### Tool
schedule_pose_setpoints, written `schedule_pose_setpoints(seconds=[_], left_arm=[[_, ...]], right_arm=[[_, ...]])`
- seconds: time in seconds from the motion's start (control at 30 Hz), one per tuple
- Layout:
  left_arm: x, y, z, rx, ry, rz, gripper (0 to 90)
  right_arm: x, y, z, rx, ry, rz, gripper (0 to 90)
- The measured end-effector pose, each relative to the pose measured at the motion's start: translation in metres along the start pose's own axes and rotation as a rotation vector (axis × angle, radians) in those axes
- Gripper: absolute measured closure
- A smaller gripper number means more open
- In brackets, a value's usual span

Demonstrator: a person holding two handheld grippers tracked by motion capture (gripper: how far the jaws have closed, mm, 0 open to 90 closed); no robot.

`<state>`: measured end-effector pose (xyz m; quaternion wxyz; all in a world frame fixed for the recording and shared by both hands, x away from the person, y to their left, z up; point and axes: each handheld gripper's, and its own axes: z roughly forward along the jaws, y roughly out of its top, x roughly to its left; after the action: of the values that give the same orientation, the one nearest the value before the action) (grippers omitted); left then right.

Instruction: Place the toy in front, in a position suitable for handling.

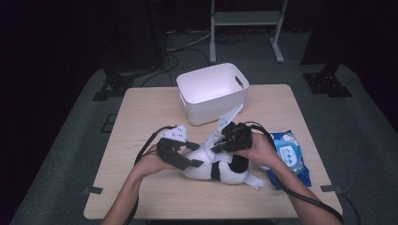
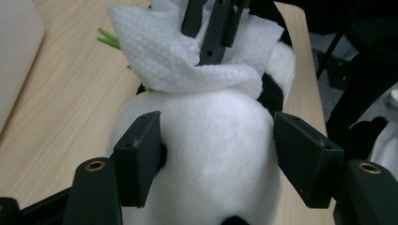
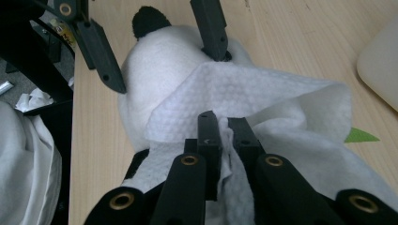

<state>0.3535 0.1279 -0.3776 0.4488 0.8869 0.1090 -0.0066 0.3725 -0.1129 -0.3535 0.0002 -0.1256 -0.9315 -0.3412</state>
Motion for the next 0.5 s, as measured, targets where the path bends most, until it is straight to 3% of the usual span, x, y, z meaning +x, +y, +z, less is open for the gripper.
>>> schedule_pose_setpoints(seconds=[0.17,0.27,0.33,0.5], left_arm=[[0.004,-0.002,-0.004,0.002,0.007,-0.035,27.5],[0.004,-0.003,-0.005,0.006,-0.009,-0.042,24.9],[0.004,-0.004,-0.006,-0.001,-0.043,-0.041,23.5],[0.003,-0.004,-0.009,0.002,-0.029,-0.042,23.6]], right_arm=[[0.003,-0.005,-0.001,-0.009,0.005,-0.005,85.1],[0.007,-0.007,-0.002,-0.009,0.007,-0.010,85.1],[0.009,-0.007,-0.002,-0.006,0.011,-0.016,85.1],[0.014,-0.007,-0.002,-0.001,0.019,-0.033,85.1]])
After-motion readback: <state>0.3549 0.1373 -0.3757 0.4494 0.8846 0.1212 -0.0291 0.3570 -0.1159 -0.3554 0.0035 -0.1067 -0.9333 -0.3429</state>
